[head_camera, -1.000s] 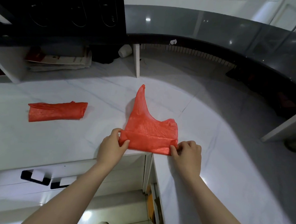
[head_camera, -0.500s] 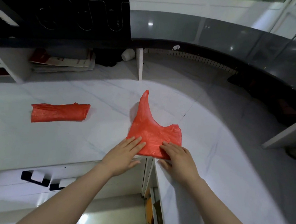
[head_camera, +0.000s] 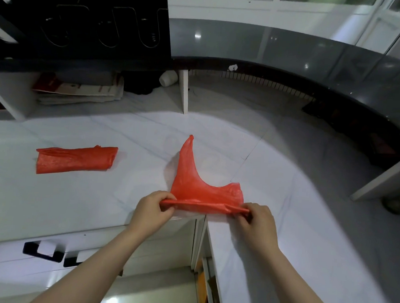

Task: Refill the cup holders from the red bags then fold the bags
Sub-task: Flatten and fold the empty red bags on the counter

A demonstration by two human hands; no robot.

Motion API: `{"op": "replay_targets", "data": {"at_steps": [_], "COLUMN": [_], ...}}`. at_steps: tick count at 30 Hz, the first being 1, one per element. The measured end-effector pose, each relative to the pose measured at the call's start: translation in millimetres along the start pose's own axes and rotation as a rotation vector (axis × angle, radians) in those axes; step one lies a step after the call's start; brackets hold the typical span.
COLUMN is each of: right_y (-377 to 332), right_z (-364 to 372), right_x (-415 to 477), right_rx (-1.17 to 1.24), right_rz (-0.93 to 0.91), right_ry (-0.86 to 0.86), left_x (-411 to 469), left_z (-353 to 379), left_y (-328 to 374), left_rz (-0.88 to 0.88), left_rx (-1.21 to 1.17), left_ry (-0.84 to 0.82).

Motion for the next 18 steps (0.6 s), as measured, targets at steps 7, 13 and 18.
{"op": "replay_targets", "data": {"at_steps": [7, 13, 18], "right_y": [-4.5, -10.6, -29.1], "right_z": [7.6, 8.2, 4.1], "right_x": [18.0, 22.9, 6.2], "right_rx": [-0.040, -0.105, -0.416], "right_rz": [0.150, 0.184, -0.253], "right_ry": [-0.059, -0.054, 0.095], "left_x": [10.2, 19.1, 10.5], "left_z": [3.9, 5.3, 22.8], "left_y": [-7.6, -9.7, 16.6], "left_rz": [-0.159, -0.167, 0.284], "left_rx": [-0.128, -0.031, 0.504], "left_ry": [0.124, 0.069, -0.004]}}
Point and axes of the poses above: each hand's wrist, its own x-axis towards the middle knuckle, its own z-axis out of the palm, y = z × x, the point moved 3 cm from there along x, towards the middle knuckle, and after that the axes turned 12 degrees about -x, right-handed, at the moved point
